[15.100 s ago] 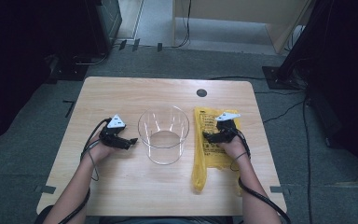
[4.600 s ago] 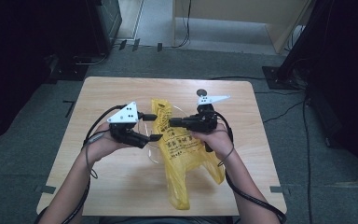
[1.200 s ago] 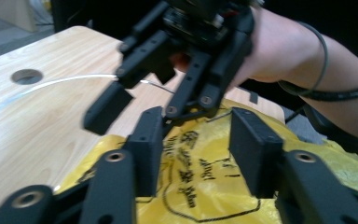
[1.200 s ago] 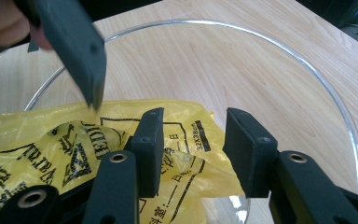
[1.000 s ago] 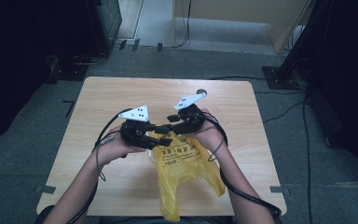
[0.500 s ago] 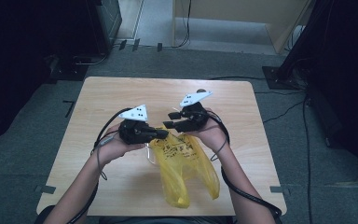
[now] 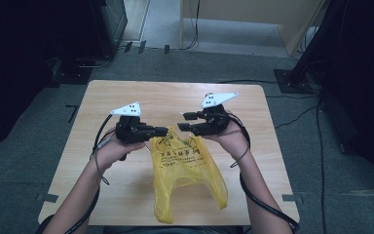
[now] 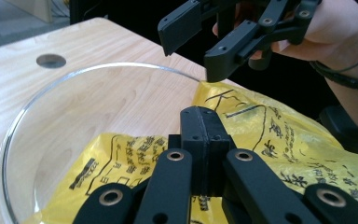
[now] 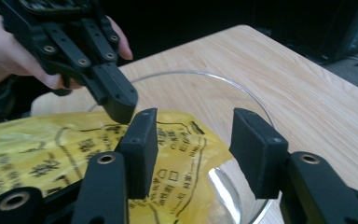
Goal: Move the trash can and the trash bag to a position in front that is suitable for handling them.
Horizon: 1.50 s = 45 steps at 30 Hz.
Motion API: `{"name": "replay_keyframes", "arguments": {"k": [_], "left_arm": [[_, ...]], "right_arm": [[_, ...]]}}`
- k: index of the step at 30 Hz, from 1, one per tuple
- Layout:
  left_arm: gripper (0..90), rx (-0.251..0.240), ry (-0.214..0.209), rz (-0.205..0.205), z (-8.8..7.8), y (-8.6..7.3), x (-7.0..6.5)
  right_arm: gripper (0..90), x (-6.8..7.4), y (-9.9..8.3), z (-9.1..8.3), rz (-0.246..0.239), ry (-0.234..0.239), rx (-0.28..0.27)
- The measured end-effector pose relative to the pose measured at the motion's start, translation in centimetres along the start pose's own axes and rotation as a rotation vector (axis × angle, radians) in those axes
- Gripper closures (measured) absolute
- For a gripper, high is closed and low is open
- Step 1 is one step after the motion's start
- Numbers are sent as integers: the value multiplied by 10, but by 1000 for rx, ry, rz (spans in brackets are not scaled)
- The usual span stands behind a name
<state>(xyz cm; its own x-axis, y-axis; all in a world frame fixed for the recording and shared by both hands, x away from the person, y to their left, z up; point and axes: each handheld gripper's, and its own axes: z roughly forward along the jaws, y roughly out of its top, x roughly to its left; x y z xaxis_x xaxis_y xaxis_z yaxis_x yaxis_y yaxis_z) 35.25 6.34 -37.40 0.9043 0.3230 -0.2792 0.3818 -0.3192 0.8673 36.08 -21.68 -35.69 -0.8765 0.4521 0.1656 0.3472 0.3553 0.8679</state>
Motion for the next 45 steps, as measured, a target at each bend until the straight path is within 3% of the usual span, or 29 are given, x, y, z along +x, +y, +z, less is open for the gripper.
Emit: {"name": "replay_keyframes", "arguments": {"k": [6,9,12,17,18,21,24,32,36,41,45], "left_arm": [[879,18,28,15,-2,0,-1],[822,20,44,29,-2,0,-1],[746,23,68,66,-4,1,-4],[691,11,77,84,-9,3,-8],[681,8,79,89,-10,4,-8],[653,4,73,111,-12,5,-10],[637,3,66,126,-12,7,-14],[502,17,45,156,-6,9,-22],[439,38,45,154,2,7,-23],[481,65,28,169,12,3,-25],[715,65,36,149,12,4,-25]], "right_arm": [[505,11,-1,-7,-4,69,-5],[510,17,-1,-6,-20,51,22],[518,21,-3,-4,-22,103,28],[516,25,-11,3,-28,171,107],[548,25,-12,4,-29,175,128],[760,25,-14,9,-27,181,162],[880,20,-14,10,52,196,149],[896,4,-11,5,229,129,14],[898,2,-10,6,261,131,-30],[900,5,-7,9,269,147,-57],[900,11,-3,12,261,167,-56]]}}
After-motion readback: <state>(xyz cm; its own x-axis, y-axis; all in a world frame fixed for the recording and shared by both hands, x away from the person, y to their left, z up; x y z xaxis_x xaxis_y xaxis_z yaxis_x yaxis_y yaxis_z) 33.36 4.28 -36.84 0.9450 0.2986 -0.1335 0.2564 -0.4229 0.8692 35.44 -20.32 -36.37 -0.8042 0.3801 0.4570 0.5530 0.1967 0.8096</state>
